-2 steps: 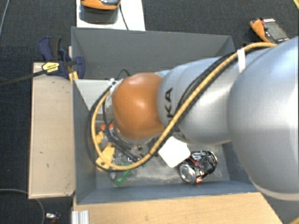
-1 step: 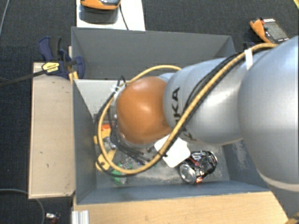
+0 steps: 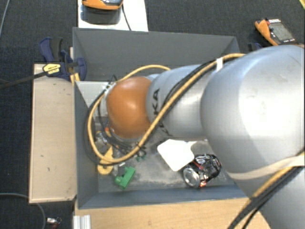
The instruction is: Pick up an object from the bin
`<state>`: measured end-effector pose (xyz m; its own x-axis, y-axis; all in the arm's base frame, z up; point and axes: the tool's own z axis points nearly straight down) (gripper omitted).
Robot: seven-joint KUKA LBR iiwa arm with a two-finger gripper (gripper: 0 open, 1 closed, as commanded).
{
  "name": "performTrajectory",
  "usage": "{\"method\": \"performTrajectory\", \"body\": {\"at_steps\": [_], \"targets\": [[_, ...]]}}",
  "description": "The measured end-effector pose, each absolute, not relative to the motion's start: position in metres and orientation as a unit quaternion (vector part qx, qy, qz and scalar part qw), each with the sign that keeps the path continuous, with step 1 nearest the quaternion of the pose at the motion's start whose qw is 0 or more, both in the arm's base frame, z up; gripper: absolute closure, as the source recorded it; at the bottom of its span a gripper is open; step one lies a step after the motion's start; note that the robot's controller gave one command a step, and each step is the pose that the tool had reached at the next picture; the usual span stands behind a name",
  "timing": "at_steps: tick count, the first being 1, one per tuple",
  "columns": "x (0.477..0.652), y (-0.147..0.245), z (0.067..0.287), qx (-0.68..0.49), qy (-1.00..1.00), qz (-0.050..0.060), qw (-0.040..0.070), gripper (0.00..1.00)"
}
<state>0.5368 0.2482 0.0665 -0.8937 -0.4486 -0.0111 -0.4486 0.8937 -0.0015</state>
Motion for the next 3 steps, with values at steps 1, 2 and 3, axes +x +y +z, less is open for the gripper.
{"method": "performTrajectory", "body": {"at_steps": [1,2,3], "targets": [[0.5541,0.2557,0.0711,-0.283,0.959,0.001,0.006,1.0],[0.5541,0.2557,0.0712,-0.282,0.959,0.001,0.006,1.0],[0.5544,0.2558,0.0808,-0.281,0.96,0.002,0.008,1.0]]}}
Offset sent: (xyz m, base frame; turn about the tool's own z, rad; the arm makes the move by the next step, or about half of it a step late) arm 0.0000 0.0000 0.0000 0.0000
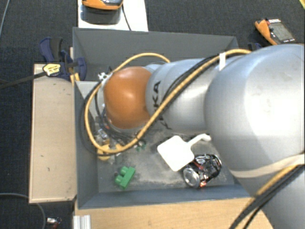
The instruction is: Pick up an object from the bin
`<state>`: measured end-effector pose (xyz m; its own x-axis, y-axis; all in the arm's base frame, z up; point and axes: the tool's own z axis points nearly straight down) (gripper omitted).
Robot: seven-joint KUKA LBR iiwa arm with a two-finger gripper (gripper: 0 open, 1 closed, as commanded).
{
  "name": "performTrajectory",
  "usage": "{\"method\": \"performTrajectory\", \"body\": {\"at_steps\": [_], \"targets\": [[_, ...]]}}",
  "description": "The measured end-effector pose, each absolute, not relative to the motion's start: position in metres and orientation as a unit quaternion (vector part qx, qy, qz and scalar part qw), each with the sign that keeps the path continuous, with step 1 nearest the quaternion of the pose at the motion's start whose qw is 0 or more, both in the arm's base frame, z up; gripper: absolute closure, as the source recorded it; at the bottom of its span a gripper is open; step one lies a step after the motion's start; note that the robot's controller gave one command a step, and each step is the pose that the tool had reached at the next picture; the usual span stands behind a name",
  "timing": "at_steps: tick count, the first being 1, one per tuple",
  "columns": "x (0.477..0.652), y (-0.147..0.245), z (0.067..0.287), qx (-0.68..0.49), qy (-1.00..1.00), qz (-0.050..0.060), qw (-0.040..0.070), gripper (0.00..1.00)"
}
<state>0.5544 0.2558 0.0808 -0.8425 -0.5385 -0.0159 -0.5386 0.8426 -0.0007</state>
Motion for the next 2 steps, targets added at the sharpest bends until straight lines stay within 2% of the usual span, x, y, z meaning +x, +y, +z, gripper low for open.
{"method": "performTrajectory", "body": {"at_steps": [1,2], "targets": [[0.554,0.256,0.099,-0.279,0.96,0.002,0.007,1.0],[0.555,0.256,0.127,-0.277,0.961,0.002,0.01,1.0]]}}
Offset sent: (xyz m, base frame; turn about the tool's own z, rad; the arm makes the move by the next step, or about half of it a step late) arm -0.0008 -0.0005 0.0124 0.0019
